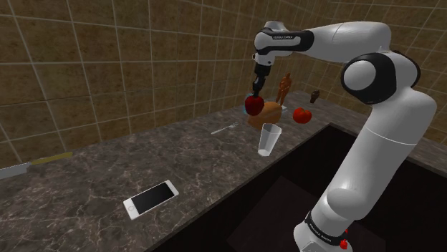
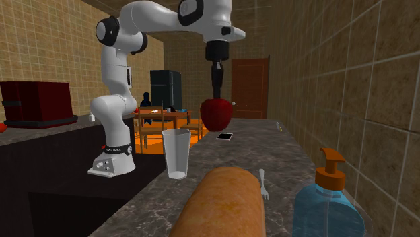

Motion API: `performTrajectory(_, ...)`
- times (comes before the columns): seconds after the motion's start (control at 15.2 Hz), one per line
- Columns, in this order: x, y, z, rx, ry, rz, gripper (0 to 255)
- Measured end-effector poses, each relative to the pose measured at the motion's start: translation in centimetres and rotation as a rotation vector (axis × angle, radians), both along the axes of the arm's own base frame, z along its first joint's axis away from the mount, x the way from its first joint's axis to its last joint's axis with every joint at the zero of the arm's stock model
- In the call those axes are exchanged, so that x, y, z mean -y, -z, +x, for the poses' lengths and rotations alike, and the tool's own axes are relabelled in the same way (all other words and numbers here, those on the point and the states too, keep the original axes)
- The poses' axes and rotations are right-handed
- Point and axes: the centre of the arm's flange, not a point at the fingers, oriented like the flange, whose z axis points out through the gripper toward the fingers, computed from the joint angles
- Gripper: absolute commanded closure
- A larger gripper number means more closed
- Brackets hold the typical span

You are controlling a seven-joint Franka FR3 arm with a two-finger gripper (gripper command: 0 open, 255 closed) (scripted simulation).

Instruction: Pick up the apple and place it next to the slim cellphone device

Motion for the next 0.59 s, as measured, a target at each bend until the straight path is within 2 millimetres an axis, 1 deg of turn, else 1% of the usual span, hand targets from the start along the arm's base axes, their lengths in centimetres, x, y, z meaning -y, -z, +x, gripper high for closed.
performTrajectory(0.07, -0.5, 0.0, 0.1, 0.000, 0.000, 0.000, 255)
performTrajectory(0.2, -2.3, 0.1, 0.5, -0.001, -0.001, 0.000, 255)
performTrajectory(0.33, -5.2, 0.6, 1.1, -0.001, -0.002, 0.000, 255)
performTrajectory(0.46, -7.4, 1.1, 1.7, -0.001, -0.001, 0.000, 255)
performTrajectory(0.53, -9.0, 1.2, 2.0, -0.001, -0.002, 0.001, 255)
performTrajectory(0.59, -10.1, 1.6, 2.3, -0.001, -0.002, 0.000, 255)
